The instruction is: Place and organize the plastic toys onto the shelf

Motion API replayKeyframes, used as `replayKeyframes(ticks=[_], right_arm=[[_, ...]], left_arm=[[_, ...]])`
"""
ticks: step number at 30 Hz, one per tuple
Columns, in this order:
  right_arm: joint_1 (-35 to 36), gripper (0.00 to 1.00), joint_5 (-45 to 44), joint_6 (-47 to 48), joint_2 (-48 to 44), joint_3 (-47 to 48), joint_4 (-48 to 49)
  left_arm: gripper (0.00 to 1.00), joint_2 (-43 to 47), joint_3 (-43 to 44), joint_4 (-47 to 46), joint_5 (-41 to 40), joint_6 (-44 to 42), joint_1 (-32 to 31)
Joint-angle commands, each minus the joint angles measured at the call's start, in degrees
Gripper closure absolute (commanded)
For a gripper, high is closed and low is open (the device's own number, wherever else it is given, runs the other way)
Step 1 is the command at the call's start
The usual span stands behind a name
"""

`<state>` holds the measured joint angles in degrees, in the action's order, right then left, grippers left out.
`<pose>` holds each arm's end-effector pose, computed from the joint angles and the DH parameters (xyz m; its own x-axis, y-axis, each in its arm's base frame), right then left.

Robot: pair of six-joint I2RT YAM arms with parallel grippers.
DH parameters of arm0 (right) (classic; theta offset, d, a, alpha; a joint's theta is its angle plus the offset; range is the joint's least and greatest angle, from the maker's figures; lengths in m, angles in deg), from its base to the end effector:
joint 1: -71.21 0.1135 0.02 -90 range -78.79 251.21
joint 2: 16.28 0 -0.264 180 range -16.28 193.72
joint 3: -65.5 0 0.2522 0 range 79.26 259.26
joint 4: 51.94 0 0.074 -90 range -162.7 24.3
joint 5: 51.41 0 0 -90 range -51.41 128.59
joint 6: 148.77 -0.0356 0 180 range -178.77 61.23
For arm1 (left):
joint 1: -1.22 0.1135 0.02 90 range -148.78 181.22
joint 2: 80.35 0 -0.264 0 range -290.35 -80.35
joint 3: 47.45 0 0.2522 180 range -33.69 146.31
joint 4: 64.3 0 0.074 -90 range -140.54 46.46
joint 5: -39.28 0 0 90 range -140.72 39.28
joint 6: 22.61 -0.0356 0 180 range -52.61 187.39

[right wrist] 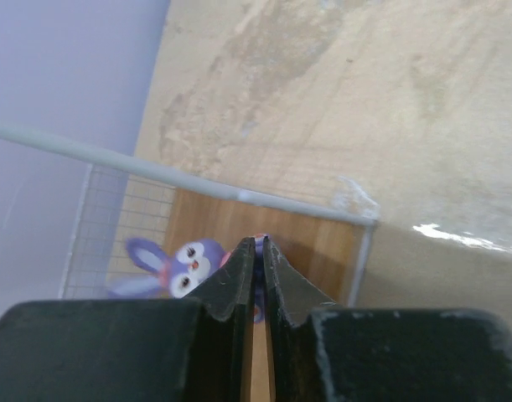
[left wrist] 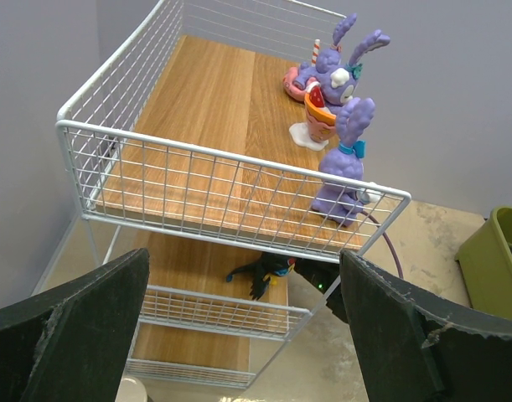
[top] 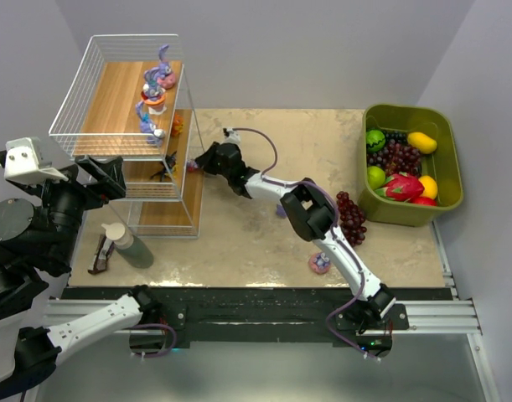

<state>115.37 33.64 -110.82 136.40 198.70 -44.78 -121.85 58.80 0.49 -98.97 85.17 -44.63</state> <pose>0.4320 0.4153 0.1272 -0.5938 0.5185 -0.6153 -0.2689 0.5929 0.7591 0.0383 -0.0013 0.5165 0.0123 -0.3046 -0.9524 -0.0400 0.9516 -0.3049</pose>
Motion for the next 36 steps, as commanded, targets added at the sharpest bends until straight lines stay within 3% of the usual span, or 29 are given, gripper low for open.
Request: replayKeyframes(ticks=[1, 24, 36], right_arm=[[-0.13, 0.92, -0.5, 0.37, -2.56, -2.8, -3.35], [-0.04, 0.91, 2.66, 2.57, -5.81, -5.0, -2.47], [0.13, 0.91, 4.86, 0.82, -8.98, -10.8, 0.6]], left_arm=[[0.0, 0.27, 0.85, -0.93, -0.97, -0.99, -0.21], [0.0, 0.63, 0.32, -1.19, -0.97, -0.82, -0.12], [0.0, 0.8, -0.29, -1.54, -0.88, -0.82, -0.12]])
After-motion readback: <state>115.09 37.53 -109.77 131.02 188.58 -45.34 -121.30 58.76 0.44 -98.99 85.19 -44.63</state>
